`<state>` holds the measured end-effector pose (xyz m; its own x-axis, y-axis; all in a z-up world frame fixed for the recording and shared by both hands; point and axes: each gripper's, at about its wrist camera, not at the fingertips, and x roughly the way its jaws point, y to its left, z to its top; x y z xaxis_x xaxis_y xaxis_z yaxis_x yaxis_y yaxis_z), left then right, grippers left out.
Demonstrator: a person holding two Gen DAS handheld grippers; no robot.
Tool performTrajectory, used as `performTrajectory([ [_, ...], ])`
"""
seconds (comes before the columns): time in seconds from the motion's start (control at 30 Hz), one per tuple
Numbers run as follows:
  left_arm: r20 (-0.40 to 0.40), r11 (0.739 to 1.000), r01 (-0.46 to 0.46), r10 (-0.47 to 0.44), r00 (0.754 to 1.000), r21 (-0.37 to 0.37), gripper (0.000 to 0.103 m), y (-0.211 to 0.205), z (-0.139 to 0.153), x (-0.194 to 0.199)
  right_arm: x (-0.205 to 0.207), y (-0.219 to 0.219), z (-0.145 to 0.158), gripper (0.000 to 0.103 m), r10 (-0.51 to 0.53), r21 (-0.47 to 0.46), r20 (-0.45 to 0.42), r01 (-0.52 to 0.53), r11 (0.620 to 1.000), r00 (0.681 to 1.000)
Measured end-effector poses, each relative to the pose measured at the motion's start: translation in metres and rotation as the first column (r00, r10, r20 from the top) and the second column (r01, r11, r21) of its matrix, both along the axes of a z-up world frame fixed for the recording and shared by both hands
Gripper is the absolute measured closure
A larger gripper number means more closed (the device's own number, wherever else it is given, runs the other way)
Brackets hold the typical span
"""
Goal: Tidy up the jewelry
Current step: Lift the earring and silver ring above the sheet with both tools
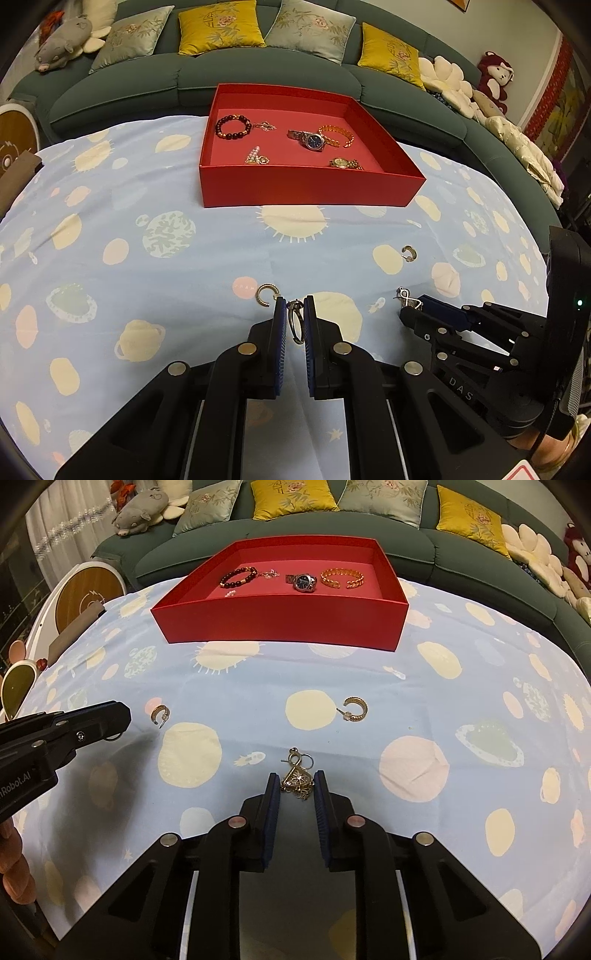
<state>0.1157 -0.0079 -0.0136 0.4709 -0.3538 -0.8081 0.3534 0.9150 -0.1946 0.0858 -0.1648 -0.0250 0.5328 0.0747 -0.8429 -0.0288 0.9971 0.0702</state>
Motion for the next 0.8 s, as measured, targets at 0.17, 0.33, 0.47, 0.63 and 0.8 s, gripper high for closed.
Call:
performTrajectory([
  [0.17, 0.002, 1.000, -0.014, 0.014, 1.000, -0.011, 0.096, 0.006, 0.005, 0.002, -0.001, 0.000, 0.007, 0.098, 0.003, 0.013, 0.017, -0.004, 1.000, 1.000],
  [0.33, 0.015, 1.000, -0.020, 0.020, 1.000, -0.025, 0.096, 0.010, 0.012, 0.002, -0.002, -0.003, 0.022, 0.103, -0.005, 0.034, 0.051, 0.003, 0.999, 0.999],
  [0.47, 0.025, 0.999, -0.023, 0.024, 0.999, -0.037, 0.096, 0.012, 0.019, 0.002, -0.004, -0.006, 0.034, 0.103, -0.011, 0.051, 0.084, 0.006, 0.999, 0.996],
  [0.63, 0.035, 0.998, -0.037, 0.039, 0.999, -0.049, 0.096, 0.016, 0.025, 0.004, -0.004, -0.011, 0.044, 0.103, -0.009, 0.070, 0.102, 0.002, 0.998, 0.995],
  [0.8, 0.031, 0.998, -0.033, 0.034, 0.999, -0.049, 0.096, 0.016, 0.025, 0.004, -0.002, -0.007, 0.024, 0.060, -0.012, 0.043, 0.066, 0.010, 0.999, 0.998],
])
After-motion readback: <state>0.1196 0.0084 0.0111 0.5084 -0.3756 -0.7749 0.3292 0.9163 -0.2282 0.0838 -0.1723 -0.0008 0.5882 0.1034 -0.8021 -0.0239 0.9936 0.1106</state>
